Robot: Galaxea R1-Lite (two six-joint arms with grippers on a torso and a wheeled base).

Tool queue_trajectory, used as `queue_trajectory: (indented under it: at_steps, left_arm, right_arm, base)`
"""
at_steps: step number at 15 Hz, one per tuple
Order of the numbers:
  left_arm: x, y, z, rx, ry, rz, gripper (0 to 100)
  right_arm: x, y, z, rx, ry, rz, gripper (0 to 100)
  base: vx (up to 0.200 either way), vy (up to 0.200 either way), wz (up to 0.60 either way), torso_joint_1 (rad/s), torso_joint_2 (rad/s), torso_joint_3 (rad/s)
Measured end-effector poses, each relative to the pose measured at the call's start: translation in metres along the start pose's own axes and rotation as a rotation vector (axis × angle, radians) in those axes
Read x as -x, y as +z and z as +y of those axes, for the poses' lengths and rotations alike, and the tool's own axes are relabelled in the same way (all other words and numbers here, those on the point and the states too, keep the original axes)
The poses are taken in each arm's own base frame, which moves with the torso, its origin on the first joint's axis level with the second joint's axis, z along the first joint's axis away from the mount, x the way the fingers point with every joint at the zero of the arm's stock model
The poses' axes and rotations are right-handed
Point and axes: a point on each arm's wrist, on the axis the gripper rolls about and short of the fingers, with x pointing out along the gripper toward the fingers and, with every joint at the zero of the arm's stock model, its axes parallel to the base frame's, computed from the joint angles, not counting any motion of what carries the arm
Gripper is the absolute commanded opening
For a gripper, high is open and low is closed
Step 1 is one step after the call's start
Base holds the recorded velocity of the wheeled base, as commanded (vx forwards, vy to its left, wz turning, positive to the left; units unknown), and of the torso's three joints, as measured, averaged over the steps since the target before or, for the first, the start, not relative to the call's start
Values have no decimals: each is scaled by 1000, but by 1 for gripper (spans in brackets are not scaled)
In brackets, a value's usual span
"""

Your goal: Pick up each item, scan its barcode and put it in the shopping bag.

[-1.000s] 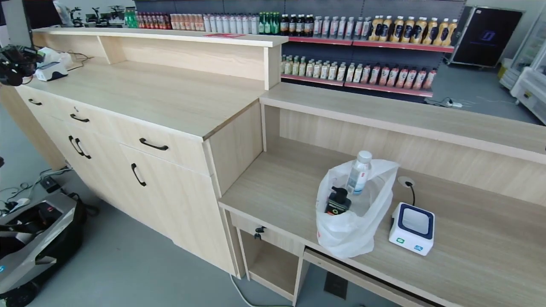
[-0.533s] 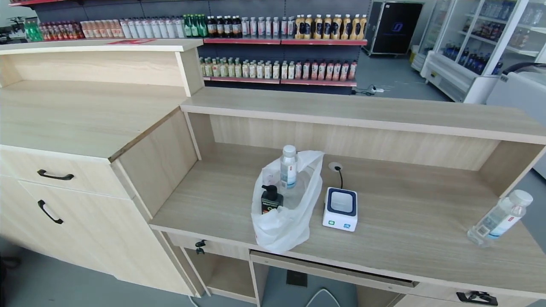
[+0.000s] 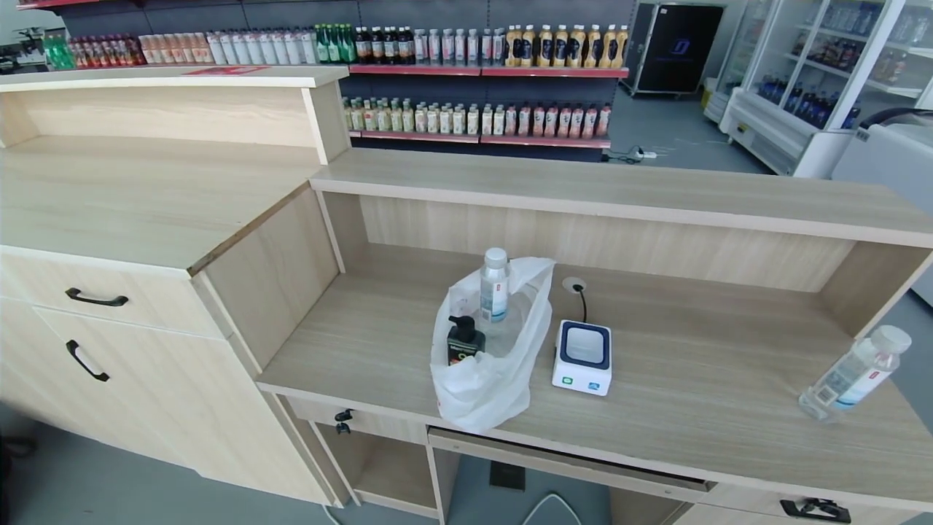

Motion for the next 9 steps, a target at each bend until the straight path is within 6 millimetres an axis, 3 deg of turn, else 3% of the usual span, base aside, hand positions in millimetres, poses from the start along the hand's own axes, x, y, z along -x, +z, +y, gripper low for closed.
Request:
queue_trajectory:
  at_steps: [4, 9]
  left_arm:
    - [0, 0, 0, 0, 0, 0, 100]
    - [0, 0, 0, -1, 0, 0, 100]
  right_arm:
    - [-3, -26, -7, -21, 6, 61, 100]
    - [-12, -37, -11, -16, 5, 65, 100]
  base:
    - [0, 0, 0, 0, 0, 0]
    - [0, 0, 0, 0, 0, 0]
